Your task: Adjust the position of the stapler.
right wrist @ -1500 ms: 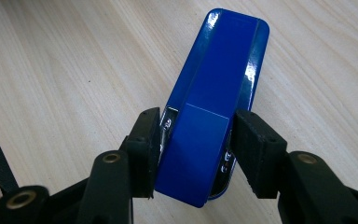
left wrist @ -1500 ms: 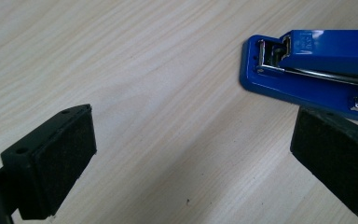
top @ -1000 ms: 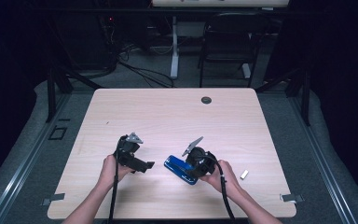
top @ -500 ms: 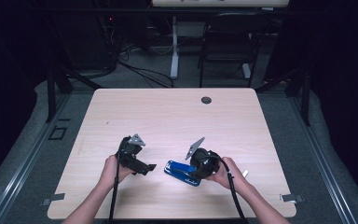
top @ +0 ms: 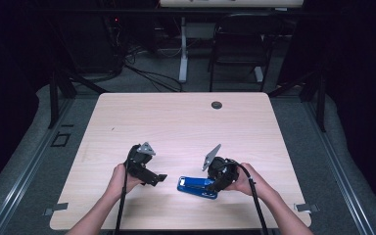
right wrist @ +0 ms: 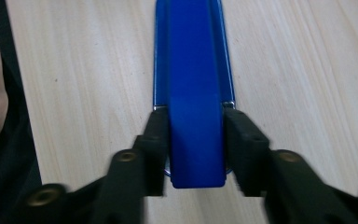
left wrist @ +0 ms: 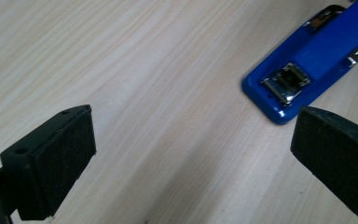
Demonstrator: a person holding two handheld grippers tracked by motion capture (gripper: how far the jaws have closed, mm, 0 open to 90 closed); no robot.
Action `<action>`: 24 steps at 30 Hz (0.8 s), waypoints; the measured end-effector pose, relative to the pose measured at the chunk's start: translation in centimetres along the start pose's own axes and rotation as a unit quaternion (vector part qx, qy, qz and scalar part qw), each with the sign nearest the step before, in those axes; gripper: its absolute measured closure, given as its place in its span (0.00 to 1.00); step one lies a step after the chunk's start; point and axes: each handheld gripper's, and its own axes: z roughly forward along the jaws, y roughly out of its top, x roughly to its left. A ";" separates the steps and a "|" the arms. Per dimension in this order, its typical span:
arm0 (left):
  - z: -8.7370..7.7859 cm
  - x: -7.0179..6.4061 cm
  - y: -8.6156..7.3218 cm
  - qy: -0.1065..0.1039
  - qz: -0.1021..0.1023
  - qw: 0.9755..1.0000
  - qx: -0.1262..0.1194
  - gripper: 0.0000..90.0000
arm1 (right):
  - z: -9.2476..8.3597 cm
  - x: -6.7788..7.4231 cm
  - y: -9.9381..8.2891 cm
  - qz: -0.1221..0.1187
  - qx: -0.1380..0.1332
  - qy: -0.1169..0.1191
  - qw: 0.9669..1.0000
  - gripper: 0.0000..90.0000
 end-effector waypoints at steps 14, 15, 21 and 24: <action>3.3 -4.5 2.7 -0.066 0.113 0.991 0.009 0.11 | -2.0 0.0 -3.1 0.106 0.002 -0.013 0.994 0.62; 3.6 -4.5 2.8 -0.072 0.118 0.990 0.010 0.13 | -1.9 0.0 -3.1 0.111 -0.006 -0.007 0.994 0.64; 4.8 -4.3 3.2 -0.092 0.122 0.988 0.015 0.30 | -1.2 0.1 -2.6 0.112 -0.003 0.004 0.994 0.72; 5.0 -4.4 3.2 -0.097 0.125 0.987 0.019 0.39 | -1.1 0.0 -2.6 0.111 0.001 0.003 0.994 0.72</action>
